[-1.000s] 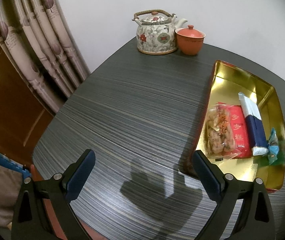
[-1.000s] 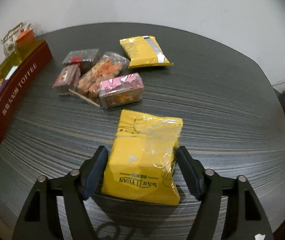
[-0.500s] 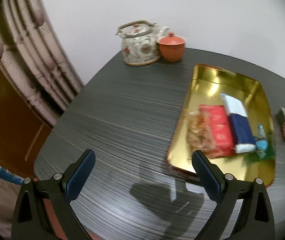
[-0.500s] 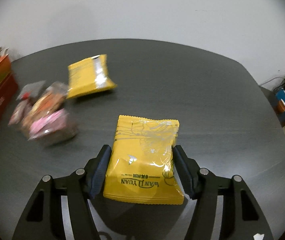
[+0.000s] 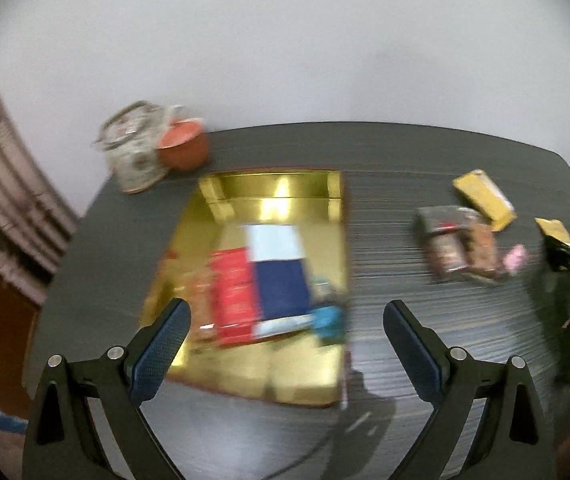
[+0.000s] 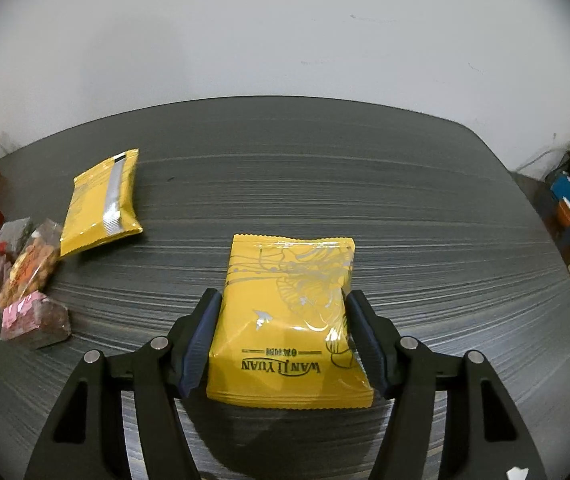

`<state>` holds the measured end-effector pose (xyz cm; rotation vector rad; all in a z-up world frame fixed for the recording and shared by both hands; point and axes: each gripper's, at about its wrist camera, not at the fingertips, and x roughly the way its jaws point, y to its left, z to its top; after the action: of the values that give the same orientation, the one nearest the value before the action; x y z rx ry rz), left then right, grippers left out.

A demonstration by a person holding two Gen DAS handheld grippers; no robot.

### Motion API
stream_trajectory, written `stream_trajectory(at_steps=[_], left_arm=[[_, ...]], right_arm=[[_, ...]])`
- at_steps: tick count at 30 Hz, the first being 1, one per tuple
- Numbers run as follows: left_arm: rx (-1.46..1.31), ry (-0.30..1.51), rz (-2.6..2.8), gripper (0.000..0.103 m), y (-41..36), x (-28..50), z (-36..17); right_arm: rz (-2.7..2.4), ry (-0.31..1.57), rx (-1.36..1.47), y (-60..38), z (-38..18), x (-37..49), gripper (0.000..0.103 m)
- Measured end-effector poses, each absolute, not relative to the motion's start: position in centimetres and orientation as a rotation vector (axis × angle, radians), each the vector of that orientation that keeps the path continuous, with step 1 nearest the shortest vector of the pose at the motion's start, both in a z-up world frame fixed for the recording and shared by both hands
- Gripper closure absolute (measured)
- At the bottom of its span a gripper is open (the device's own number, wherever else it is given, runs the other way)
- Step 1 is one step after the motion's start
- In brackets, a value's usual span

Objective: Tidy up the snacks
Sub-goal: 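Grasp the brown square packet with the left tool while the right tool holds the yellow bag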

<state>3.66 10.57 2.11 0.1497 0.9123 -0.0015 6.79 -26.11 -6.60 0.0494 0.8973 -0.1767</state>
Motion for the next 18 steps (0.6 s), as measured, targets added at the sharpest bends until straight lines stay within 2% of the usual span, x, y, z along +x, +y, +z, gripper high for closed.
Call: stream_trajectory(at_steps=[8,11,13,18], left_arm=[[0.09,1.008,-0.113,0.006,3.9,7.8,-1.3],[0.019,1.047,-0.115,0.011,2.9,9.9,-2.7],[-0.03,1.081,-0.122,0.021,2.5,11.3,-3.5],[-0.062,1.124,-0.138,0.024,1.1,13.5,-5.3]], right_arm=[[-0.176,0.899,0.056,-26.3,-6.7,6.9,0.041],[-0.174,0.9,0.059,-26.3,-6.6,6.9,0.041],[-0.174,0.9,0.059,-26.6,-6.7,7.0,0.041],[-0.174,0.9,0.059,-26.5,-6.7,7.0,0.041]])
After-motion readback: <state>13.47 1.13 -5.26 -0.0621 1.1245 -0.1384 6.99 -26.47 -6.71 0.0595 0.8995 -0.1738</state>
